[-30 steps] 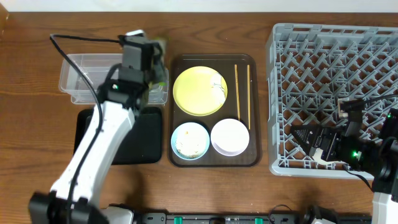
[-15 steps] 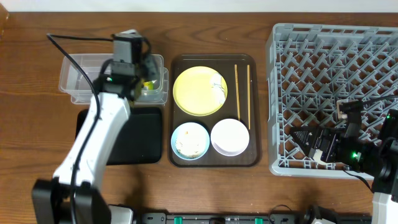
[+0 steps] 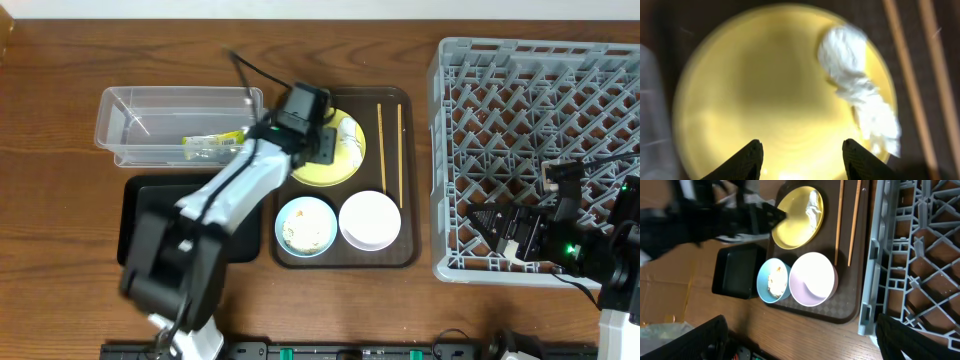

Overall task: Sort waste into correct bins and load items into the dishwasher rack
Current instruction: 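Grasp the white tissue from the yellow plate and drop it in the container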

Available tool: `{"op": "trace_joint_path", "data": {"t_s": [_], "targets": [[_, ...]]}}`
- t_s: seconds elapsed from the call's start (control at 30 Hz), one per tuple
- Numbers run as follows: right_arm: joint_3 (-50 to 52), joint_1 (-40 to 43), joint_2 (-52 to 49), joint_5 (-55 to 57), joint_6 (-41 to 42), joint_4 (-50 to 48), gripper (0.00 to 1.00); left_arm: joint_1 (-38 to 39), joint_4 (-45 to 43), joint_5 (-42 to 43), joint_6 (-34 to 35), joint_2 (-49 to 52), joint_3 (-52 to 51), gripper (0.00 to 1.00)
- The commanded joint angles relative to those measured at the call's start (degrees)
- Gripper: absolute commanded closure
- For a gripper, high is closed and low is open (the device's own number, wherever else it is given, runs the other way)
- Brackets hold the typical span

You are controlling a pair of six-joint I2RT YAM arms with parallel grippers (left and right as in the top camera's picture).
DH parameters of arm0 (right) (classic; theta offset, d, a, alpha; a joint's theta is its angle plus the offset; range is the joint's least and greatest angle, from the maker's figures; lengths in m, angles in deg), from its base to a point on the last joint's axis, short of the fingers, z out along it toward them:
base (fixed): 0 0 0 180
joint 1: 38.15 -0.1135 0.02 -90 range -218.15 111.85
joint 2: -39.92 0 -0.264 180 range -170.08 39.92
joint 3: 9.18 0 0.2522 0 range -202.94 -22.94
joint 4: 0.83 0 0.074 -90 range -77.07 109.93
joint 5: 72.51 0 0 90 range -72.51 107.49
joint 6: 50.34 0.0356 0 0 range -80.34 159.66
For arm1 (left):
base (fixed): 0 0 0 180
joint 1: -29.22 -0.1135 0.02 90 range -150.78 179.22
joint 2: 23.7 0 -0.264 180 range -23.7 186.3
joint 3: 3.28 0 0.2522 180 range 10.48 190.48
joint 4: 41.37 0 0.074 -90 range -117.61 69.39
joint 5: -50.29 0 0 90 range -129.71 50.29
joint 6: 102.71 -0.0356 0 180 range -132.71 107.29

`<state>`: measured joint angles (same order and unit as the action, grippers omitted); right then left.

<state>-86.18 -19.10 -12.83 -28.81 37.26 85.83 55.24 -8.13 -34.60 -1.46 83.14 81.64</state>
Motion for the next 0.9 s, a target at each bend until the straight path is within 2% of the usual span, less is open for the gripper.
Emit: {"op": "trace_joint_path", "data": {"t_s": [0.0,0.23,0.5,0.67,0.77,0.87], "targets": [[-0.44,0.37,0.26,-0.2,-1.14,0.2,0.08,1.46,-1.9,1.79,-1.77,2.29,0.33,0.45],[-0.44,0.37,0.26,-0.2,-1.14,0.22,0.07,2.16,-5.57,1.81,4.22,2.43,0.33,0.43],[-0.44,0.37,0.26,-0.2,-1.16,0.39,0.07,3.32,-12.0,1.79,5.62,6.43,0.33,0.36],[-0.44,0.37,0.26,-0.2,-1.14,0.39,0.07,3.32,-13.77,2.49,7.3,9.05,0.33,0.36],[-0.44,0.37,0.26,-0.2,-1.14,0.39,0.07,3.32,-13.6,2.43,7.3,9.75,0.33,0.43],[-0.44,0.37,0.26,-0.2,-1.14,0.39,0.07,3.32,-12.9,2.36,7.21,9.75,0.33,0.56]]}}
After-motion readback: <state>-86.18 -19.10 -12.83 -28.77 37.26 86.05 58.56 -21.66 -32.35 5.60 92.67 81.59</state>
